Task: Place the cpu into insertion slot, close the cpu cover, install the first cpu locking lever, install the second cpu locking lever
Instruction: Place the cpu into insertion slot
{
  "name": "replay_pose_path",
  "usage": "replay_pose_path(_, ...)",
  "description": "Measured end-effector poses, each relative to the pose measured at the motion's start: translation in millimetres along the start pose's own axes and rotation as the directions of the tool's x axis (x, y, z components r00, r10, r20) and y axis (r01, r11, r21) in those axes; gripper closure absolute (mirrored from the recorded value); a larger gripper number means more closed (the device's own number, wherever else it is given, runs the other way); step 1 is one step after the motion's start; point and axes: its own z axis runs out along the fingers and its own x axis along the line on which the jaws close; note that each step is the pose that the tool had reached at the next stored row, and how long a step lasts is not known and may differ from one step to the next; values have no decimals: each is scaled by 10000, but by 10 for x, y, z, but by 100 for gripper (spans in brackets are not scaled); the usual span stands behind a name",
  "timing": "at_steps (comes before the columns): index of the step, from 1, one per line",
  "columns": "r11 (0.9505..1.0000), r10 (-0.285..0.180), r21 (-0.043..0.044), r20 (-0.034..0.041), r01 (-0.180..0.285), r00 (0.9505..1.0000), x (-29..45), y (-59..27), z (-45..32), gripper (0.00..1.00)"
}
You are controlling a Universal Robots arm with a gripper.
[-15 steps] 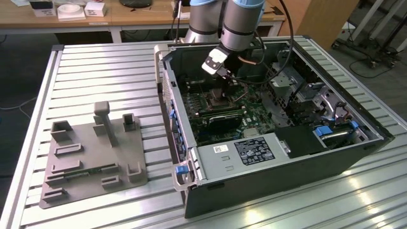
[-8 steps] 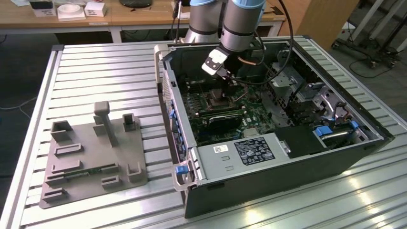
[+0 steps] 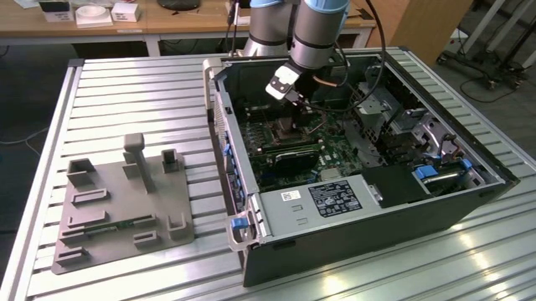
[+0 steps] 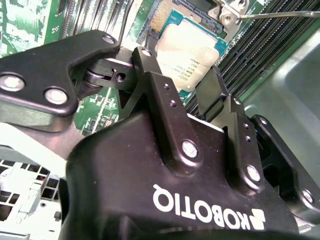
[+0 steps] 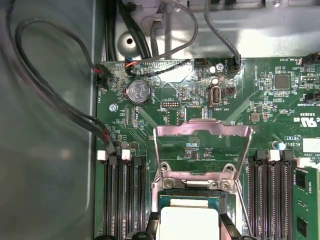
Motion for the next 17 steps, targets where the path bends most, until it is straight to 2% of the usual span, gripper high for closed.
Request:
replay_pose_path(3,10000,-1,7,0,1,10000,-1,1,35,46)
replay_pose_path(17,10000,13,8,17,-13,10000,-60,1,59,46)
